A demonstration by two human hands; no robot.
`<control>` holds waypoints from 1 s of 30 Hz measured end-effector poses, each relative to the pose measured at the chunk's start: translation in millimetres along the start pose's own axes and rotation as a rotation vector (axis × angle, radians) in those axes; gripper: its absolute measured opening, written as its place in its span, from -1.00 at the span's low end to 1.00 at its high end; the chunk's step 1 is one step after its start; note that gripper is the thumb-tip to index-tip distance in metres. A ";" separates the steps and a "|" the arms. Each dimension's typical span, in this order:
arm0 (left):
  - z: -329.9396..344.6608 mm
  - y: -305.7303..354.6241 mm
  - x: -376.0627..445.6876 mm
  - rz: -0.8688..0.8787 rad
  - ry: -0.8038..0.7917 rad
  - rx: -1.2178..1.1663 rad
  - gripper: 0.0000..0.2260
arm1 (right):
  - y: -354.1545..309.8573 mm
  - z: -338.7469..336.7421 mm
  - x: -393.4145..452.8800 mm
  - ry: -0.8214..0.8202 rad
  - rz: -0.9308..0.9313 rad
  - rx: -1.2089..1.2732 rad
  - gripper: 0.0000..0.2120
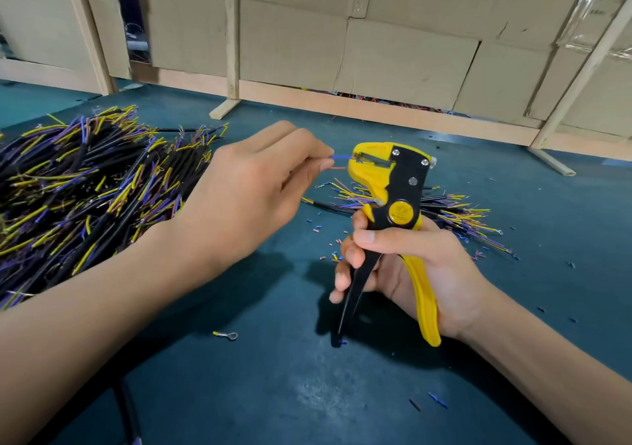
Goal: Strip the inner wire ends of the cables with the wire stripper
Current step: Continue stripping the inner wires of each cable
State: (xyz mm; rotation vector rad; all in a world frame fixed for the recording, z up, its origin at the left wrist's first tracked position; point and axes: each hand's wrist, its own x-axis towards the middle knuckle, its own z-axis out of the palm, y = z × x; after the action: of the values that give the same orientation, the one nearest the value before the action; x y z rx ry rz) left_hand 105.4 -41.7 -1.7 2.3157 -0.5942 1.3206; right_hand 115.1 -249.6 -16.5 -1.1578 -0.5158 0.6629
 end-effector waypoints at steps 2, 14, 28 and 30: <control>-2.7 1.9 4.6 -0.012 0.038 0.004 -0.89 | -0.4 0.6 0.2 -0.004 -0.006 -0.007 -0.97; -4.8 5.5 2.3 0.050 0.009 0.015 -0.90 | -0.9 -0.4 -2.5 -0.001 -0.013 -0.104 -0.90; -7.8 9.7 4.1 0.051 0.022 -0.005 -0.89 | -2.6 2.5 -2.4 0.009 -0.055 -0.136 -0.96; -7.2 10.3 3.4 0.052 0.021 -0.010 -0.90 | -2.7 2.1 -2.5 -0.008 -0.063 -0.155 -0.93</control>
State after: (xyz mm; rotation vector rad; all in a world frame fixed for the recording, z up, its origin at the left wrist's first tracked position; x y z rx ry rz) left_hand 96.3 -46.9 6.1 2.2898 -0.6573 1.3606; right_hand 112.4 -250.6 -13.3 -1.2789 -0.6165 0.5812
